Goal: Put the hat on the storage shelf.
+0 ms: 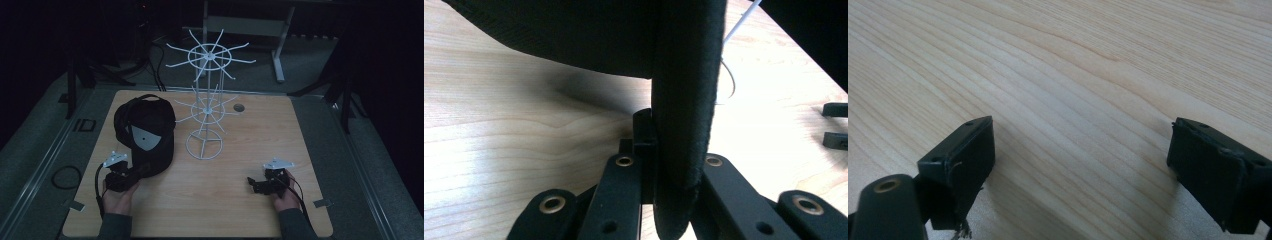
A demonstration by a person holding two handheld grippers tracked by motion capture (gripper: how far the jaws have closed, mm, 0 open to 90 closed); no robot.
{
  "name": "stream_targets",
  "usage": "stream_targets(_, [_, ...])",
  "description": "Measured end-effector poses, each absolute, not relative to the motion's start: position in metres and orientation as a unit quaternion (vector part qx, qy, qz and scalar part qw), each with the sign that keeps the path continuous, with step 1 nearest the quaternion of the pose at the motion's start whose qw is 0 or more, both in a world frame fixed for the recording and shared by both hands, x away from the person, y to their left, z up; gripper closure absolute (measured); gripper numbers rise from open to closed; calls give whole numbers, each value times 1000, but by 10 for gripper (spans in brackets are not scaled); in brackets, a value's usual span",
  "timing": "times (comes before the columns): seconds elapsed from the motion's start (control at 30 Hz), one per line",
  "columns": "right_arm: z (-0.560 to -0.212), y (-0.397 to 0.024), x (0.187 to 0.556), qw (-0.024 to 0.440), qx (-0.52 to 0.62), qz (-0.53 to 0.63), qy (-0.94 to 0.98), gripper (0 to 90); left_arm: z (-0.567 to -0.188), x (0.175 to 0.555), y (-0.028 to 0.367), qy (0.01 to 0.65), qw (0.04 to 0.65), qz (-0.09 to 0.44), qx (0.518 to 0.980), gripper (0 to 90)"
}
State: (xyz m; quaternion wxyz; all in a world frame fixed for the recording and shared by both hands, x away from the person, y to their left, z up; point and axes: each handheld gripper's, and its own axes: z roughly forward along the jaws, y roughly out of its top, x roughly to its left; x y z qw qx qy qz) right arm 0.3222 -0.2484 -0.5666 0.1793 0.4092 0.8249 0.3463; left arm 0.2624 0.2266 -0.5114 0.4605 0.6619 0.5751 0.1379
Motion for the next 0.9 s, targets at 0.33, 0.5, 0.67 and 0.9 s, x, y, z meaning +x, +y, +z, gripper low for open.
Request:
stream_targets(0.33, [-567, -248, 322, 179, 409, 346, 825, 118, -502, 262, 232, 575, 465, 158, 655, 867])
stream_targets(0.5, [-567, -248, 322, 179, 409, 346, 825, 117, -497, 262, 234, 569, 466, 169, 656, 867])
stream_targets(0.67, [-567, -248, 322, 179, 410, 346, 825, 117, -493, 262, 235, 568, 468, 177, 654, 867])
stream_targets(0.9, [-567, -248, 322, 179, 410, 346, 825, 117, -488, 263, 236, 566, 469, 186, 652, 867])
